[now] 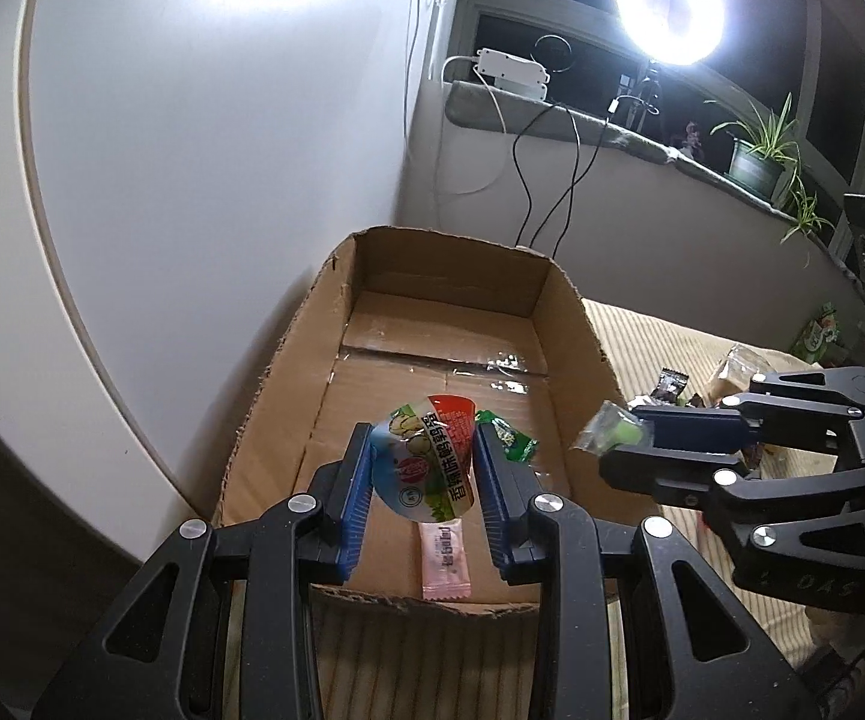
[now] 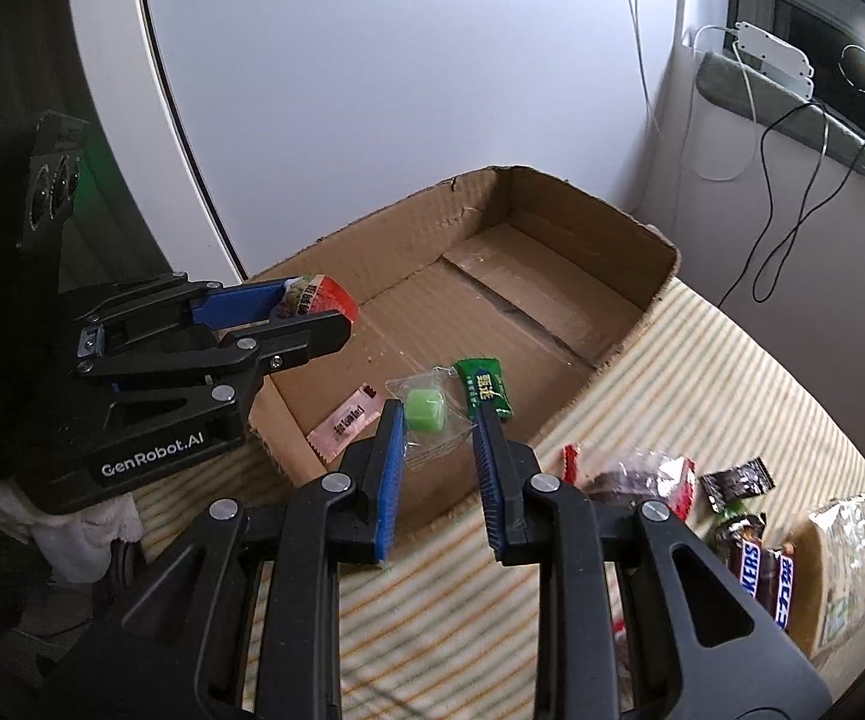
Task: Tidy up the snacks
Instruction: 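Carry both candies over the box and open both tools to drop them, then move both tools back toward the snacks on the bed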
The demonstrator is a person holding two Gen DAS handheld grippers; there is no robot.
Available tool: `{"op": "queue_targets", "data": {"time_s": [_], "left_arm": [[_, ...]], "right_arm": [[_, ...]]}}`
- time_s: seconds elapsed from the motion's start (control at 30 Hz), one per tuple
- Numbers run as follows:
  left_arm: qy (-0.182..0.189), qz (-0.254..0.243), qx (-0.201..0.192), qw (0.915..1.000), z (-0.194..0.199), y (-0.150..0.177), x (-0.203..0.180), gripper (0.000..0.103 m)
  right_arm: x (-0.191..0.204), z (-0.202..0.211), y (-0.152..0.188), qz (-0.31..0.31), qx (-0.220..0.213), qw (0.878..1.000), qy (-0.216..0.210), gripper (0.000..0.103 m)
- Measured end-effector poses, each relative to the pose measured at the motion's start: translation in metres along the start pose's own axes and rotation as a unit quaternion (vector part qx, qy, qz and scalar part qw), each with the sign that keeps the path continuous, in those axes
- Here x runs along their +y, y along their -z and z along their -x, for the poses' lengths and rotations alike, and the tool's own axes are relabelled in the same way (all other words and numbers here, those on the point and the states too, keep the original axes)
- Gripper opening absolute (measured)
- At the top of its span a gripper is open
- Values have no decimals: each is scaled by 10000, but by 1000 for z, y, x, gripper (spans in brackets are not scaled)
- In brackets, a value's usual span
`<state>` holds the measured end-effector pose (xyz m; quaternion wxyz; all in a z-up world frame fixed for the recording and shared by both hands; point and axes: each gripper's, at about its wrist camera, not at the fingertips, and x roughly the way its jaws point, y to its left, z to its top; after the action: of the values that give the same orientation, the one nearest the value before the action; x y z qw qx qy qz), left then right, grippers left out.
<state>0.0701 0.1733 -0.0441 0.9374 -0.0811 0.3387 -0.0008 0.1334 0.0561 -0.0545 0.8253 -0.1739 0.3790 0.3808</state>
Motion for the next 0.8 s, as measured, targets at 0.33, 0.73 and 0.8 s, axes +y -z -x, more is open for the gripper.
{"op": "queue_targets", "data": {"time_s": [0.33,0.73,0.8], "left_arm": [[-18,25,49,10000,-5,-1,5,31],[-139,-19,-3,9999,1,-3,1,33],[-154,-28,-28,9999,4,-3,0,33]], "right_arm": [[1,-12,-1,39,73,10000,-38,24],[3,-1,1,117,-57,9999,47,42],[2,4,2,119,-85,9999,58,42]]}}
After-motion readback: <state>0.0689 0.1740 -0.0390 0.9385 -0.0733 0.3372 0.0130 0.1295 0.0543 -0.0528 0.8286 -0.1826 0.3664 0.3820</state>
